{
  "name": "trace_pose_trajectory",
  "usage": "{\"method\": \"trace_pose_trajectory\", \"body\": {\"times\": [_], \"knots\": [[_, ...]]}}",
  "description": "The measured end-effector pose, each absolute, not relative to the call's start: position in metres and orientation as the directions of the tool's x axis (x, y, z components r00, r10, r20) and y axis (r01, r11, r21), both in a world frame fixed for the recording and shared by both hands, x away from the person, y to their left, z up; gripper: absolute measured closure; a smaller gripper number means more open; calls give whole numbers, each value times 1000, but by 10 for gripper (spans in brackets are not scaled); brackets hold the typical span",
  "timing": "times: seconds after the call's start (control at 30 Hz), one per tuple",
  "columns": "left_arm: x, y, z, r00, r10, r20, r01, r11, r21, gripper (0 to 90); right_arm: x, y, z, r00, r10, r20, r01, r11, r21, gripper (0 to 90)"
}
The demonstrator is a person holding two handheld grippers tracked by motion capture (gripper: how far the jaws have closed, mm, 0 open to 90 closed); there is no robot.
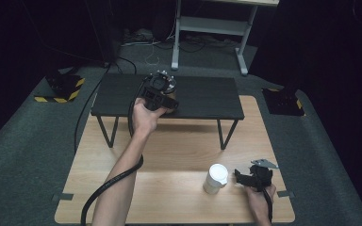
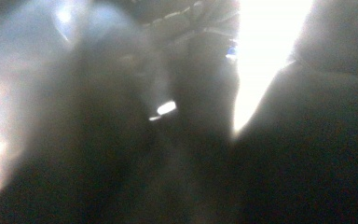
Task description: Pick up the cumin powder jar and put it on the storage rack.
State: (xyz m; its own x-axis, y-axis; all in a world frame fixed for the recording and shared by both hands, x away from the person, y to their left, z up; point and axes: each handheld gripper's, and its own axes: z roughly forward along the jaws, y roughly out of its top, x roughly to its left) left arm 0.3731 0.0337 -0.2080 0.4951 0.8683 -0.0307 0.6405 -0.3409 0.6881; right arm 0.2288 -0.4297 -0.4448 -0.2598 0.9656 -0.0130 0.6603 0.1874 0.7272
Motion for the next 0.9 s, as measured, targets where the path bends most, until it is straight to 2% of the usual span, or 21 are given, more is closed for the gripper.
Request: {"method": "trace_pose_trajectory", "body": {"times": [0.17,0.3,0.33,0.47,0.67,0.77,0.8,0.9], "knots": [[371,32,-209,498,867,-13,629,-352,693,311,229,-430,-445,-262,965,-15,659,190,728,57],[371,36,-211,499,866,-36,631,-334,701,303,229,-430,-445,-262,965,-15,659,190,728,57],[369,40,-218,468,877,-109,641,-252,725,258,229,-430,-445,-262,965,-15,659,190,728,57],[367,42,-219,464,878,-116,635,-239,734,146,228,-430,-445,-263,965,-15,656,191,730,62],[353,40,-226,429,895,-121,609,-187,771,71,228,-430,-445,-265,964,-17,655,193,730,62],[349,47,-223,453,884,-111,602,-212,770,56,228,-430,-445,-262,965,-13,657,188,730,62],[349,53,-217,491,868,-73,598,-275,753,52,228,-430,-445,-263,965,-15,657,191,729,62],[342,59,-218,499,864,-66,588,-281,759,39,228,-430,-445,-264,964,-16,657,192,729,62]]}}
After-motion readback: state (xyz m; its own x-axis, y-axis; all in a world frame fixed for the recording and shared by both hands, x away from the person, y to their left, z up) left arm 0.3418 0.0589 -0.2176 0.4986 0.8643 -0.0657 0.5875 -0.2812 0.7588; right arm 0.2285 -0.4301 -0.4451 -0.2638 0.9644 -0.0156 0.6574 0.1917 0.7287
